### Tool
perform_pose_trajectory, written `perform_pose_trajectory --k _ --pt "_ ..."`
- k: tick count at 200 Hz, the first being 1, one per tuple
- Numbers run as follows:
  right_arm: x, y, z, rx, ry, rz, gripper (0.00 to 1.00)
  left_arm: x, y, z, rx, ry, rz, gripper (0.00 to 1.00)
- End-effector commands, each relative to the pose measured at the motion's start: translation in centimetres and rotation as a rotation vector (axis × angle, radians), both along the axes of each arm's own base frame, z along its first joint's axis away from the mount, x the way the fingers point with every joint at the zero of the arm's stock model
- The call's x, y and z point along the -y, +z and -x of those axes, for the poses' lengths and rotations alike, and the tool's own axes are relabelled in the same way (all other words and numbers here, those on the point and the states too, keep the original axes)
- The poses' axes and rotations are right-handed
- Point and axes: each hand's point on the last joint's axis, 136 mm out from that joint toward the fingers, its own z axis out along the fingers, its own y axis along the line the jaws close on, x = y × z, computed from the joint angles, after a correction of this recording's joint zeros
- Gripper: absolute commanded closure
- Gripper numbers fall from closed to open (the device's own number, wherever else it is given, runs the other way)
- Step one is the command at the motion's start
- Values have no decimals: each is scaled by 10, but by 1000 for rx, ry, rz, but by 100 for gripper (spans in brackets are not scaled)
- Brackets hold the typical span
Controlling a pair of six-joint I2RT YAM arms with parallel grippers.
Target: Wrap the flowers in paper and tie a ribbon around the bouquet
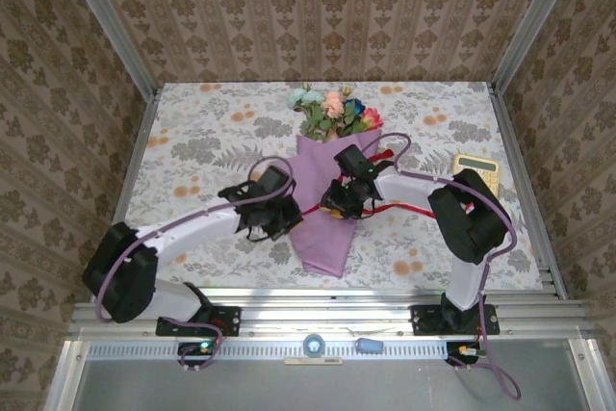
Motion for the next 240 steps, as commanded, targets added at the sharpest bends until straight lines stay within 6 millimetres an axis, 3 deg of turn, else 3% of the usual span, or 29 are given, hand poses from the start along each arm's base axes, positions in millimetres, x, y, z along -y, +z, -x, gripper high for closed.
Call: perform_pose_trajectory --k 1,23,58,82,133,163,189,207,240 --pt "-1 25 -5 24 -35 -10 70 21 -3 -10 9 58 88 92" --pt "2 35 -7 33 -53 -6 69 11 -30 -8 -20 83 17 92" --pt "25 50 -20 48 -150 52 62 1 -46 -2 -56 100 -38 92" --pt "40 41 -30 2 -219 82 60 -1 -49 0 -64 100 -48 92" --pt "36 22 -54 -36 -277 84 63 -1 -54 0 -79 96 -58 92" --pt "34 14 -68 -40 -285 117 69 -3 -55 2 -82 95 -70 93" --pt "38 10 -78 -30 -310 127 83 -4 -59 3 -93 93 -79 93" --pt "47 21 -87 5 -335 131 100 -6 -62 5 -105 94 -93 93" --pt "72 54 -107 91 -380 128 100 -10 -66 7 -124 104 -112 94"
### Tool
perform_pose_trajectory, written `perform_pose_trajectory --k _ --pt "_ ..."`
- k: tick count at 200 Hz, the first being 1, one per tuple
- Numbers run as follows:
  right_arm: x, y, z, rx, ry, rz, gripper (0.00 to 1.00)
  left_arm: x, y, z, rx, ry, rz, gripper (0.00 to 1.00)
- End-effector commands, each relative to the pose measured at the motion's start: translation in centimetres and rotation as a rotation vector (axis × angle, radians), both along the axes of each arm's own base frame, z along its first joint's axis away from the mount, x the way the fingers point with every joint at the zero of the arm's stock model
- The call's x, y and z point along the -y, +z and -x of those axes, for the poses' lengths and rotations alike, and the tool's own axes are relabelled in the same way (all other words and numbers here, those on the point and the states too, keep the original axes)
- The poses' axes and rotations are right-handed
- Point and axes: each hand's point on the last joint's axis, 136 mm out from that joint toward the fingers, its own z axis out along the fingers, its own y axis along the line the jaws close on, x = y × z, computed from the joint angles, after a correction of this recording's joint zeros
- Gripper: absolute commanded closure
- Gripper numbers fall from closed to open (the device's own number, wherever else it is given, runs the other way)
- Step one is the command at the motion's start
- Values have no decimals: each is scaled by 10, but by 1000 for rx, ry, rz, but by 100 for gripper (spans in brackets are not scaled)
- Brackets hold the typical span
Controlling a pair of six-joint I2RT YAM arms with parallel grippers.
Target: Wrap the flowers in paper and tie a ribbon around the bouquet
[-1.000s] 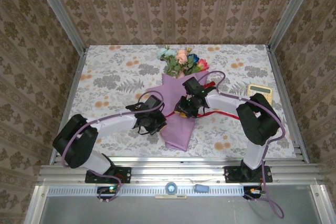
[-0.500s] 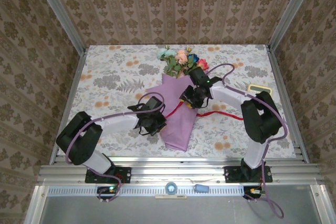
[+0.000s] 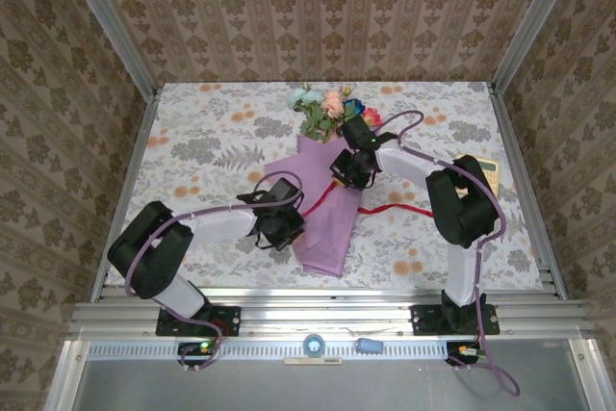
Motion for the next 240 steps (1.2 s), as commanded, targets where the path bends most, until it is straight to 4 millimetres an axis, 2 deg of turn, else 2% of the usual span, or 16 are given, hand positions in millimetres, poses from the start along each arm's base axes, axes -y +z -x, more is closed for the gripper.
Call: perform_pose_trajectory --k 1,36,69,94,129,143,150,165,182,201,214,240 --pt "26 36 -19 89 -55 38 100 -9 -10 7 -40 24 -50 94" --pt "55 50 -27 89 -89 29 100 -14 -15 9 -60 34 -63 94" --pt "74 52 -28 76 -108 18 100 -17 -16 9 -67 43 -71 95" --pt "86 42 -20 37 -111 25 100 -16 -14 6 -60 47 -67 95" --pt "94 19 -8 -26 -92 43 100 -15 -3 1 -43 54 -62 94" --pt "97 9 -5 -62 -76 23 82 -14 5 0 -31 62 -50 93" --pt "98 7 -3 -72 -68 17 77 -14 11 0 -24 68 -42 92" --pt "108 16 -2 -56 -38 47 65 -14 24 -2 -4 79 -25 88" --pt "126 36 2 -17 -29 103 56 -13 39 -5 20 90 -1 81" --pt "155 53 11 11 -63 143 53 -13 56 -10 45 100 21 70" --pt "181 56 20 5 -111 165 53 -16 66 -13 60 116 30 66" --pt "236 45 41 -84 -226 201 54 -24 88 -21 97 179 63 64"
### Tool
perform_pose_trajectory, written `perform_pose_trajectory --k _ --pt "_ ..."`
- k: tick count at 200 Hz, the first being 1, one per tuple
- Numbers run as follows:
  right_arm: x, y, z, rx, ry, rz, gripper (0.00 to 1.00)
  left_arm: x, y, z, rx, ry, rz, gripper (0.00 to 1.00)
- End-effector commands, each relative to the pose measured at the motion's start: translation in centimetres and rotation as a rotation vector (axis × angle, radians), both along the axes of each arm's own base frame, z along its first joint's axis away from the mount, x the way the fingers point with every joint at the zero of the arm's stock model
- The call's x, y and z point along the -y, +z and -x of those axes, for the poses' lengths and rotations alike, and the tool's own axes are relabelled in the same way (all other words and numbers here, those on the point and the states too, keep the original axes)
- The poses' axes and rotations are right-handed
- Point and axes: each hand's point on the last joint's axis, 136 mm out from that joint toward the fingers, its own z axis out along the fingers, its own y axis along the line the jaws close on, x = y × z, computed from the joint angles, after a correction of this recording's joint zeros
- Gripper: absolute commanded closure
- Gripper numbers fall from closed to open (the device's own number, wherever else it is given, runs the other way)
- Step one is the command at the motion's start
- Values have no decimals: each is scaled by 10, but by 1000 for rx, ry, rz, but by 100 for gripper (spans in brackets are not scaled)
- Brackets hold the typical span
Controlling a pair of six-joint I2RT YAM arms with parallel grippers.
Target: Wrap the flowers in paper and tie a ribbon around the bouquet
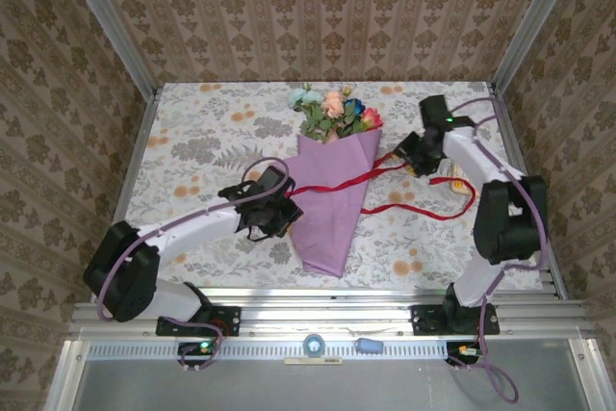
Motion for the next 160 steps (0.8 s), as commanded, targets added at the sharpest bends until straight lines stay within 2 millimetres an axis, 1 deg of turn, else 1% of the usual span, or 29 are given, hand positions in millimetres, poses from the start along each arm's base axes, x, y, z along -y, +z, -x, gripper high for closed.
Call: perform_pose_trajectory --k 1,19,31,50,66,84,109,132,160 --pt "53 -14 33 -123 -80 81 54 -14 22 -7 21 80 0 64" --pt "89 -20 41 -186 -175 132 55 -15 36 -15 36 121 21 61" --pt "106 -25 42 -214 -231 137 54 -12 45 -22 52 142 47 60" --pt "123 -34 40 -254 -308 118 53 -5 52 -35 63 175 80 59" --pt "127 -42 33 -273 -343 104 53 2 55 -45 68 192 88 59" --pt "126 -52 28 -295 -391 86 53 11 54 -55 66 213 108 58" --pt "130 -63 30 -318 -491 86 52 18 43 -65 41 267 123 56" --pt "133 -72 24 -318 -551 77 52 21 34 -72 22 328 130 54" --pt "136 -80 18 -332 -573 89 56 23 26 -78 -14 380 125 50"
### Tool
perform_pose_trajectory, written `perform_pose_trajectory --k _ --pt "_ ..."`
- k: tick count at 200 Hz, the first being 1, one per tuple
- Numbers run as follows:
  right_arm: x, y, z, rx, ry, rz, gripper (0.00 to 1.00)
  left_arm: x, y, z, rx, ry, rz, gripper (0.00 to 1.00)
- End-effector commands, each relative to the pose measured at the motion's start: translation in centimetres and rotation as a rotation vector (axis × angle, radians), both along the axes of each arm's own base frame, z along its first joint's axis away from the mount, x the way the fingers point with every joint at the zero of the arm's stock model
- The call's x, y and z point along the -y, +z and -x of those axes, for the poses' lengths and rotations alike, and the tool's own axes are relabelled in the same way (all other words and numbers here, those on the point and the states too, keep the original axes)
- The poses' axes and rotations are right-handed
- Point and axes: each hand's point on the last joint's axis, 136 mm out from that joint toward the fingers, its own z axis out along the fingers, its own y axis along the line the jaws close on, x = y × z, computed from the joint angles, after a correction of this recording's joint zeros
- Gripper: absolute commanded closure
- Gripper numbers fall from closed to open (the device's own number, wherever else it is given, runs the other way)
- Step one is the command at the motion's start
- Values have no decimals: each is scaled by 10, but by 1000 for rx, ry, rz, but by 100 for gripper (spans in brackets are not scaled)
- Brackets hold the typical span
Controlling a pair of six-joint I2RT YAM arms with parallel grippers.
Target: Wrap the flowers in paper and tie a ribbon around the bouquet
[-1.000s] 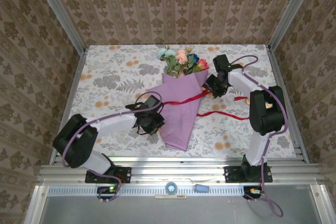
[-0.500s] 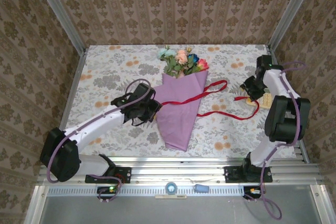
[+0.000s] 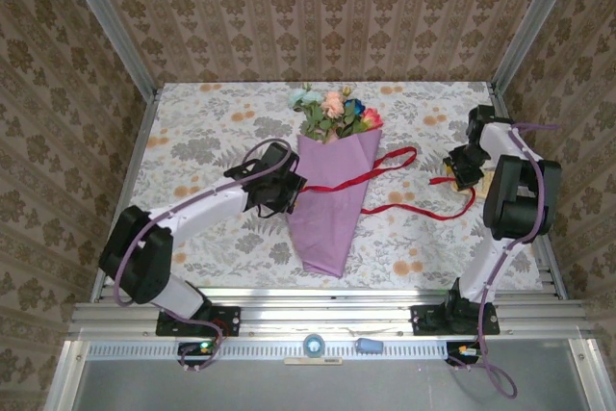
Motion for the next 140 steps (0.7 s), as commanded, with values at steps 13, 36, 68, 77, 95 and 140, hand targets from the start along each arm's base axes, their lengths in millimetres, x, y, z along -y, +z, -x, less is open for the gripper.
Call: perform_pose_trajectory --k 13,36,68,77,95,140 --pt "8 -17 -5 -43 -79 33 57 3 4 -16 -23 120 27 49" --pt "6 -23 -9 -36 -91 25 57 2 -2 -16 -47 158 32 47" --pt "2 -26 -13 -25 -107 23 57 -1 -8 -17 -62 179 25 47" --pt "-1 -29 -14 -25 -110 14 57 -1 -10 -18 -67 186 27 47" --pt "-6 -31 -17 -25 -113 2 56 -1 -10 -21 -64 189 28 47" --pt "-11 -22 -11 -42 -128 34 91 -3 -3 -23 -52 184 32 48"
